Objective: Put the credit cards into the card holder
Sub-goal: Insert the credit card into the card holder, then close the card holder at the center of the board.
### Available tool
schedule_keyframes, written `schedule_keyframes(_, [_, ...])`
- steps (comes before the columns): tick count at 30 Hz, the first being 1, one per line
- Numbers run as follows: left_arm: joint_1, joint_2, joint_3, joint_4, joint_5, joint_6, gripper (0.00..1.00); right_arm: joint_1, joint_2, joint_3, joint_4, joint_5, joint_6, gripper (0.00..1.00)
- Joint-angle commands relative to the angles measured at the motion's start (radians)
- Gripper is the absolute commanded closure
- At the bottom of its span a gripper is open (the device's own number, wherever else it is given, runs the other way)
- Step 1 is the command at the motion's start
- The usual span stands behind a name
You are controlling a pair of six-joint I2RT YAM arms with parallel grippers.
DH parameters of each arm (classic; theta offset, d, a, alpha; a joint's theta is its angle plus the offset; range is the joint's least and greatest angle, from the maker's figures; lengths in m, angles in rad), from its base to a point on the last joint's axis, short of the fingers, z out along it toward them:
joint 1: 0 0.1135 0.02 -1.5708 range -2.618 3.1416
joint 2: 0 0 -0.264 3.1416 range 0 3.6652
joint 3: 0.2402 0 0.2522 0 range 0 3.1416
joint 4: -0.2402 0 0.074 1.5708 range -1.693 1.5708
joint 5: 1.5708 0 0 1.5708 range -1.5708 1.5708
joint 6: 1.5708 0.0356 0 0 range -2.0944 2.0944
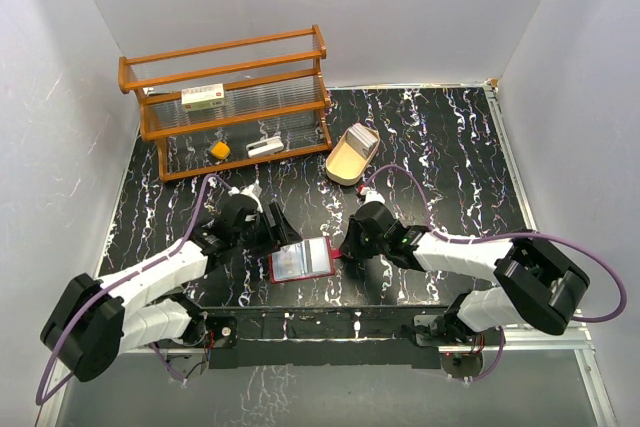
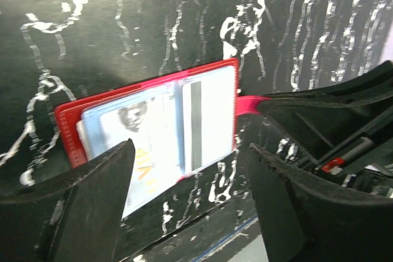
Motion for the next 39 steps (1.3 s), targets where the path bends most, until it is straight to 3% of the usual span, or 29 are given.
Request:
schedule_keyframes(1, [0.002, -0.065, 0.031, -0.244, -0.126, 0.081, 0.24, 0.007, -0.033, 0.013, 0.022, 0.032, -0.012, 1.00])
schedule_keyframes(6, [0.006, -0.078, 0.000, -0.285, -0.161, 0.072, 0.16, 0.007, -0.032, 0.006, 0.027, 0.023, -0.003, 1.00])
schedule_keyframes(13, [0.007, -0.034, -0.052, -0.175, -0.114, 0.025, 0.14, 0.007, -0.029, -0.004, 0.041, 0.009, 0.003, 1.00])
schedule_keyframes(22, [0.007, -0.057, -0.026, -0.063, 0.057, -0.042, 0.17, 0.008, 0.001, 0.001, 0.060, -0.018, -0.005, 1.00])
schedule_keyframes(29, [0.007, -0.157, -0.067, 0.142, 0.164, -0.163, 0.22, 0.012, 0.006, -0.006, 0.096, -0.029, 0.000, 1.00])
schedule_keyframes(33, [0.007, -0.130, -0.070, 0.226, 0.209, -0.172, 0.28, 0.013, 0.025, -0.007, 0.121, -0.045, 0.000, 1.00])
schedule_keyframes(39, [0.002, -0.012, -0.135, 0.471, 0.268, -0.235, 0.54, 0.013, 0.049, -0.026, 0.223, -0.106, -0.006, 1.00])
